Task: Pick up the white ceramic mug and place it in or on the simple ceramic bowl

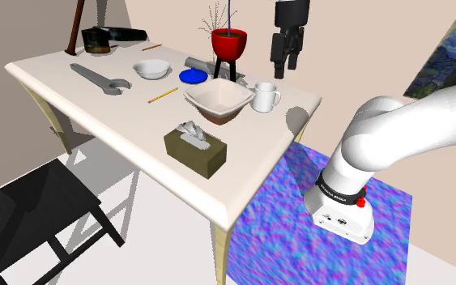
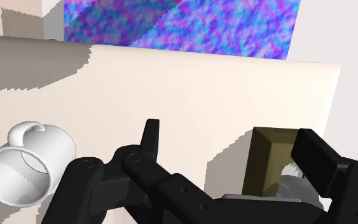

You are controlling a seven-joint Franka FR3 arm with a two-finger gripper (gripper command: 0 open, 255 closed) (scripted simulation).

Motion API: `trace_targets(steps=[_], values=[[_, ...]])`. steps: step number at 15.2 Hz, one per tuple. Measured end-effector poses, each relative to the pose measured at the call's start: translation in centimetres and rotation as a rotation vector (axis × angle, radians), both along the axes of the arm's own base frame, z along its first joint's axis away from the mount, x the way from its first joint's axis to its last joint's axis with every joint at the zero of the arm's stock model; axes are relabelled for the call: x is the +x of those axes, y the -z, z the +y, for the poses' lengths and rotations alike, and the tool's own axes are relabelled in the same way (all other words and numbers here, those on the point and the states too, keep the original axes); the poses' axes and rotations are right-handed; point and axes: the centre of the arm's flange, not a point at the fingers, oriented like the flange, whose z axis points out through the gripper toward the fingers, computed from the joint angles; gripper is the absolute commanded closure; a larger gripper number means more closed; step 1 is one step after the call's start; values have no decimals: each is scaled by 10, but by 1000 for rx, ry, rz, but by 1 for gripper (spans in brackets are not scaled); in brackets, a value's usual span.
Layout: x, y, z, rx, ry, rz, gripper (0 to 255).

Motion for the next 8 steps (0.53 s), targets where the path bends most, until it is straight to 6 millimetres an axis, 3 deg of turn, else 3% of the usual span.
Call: trace_targets(steps=[3, 8], values=[[5, 7, -11, -1, 0, -3, 0], [29, 35, -56, -9, -2, -17, 0]])
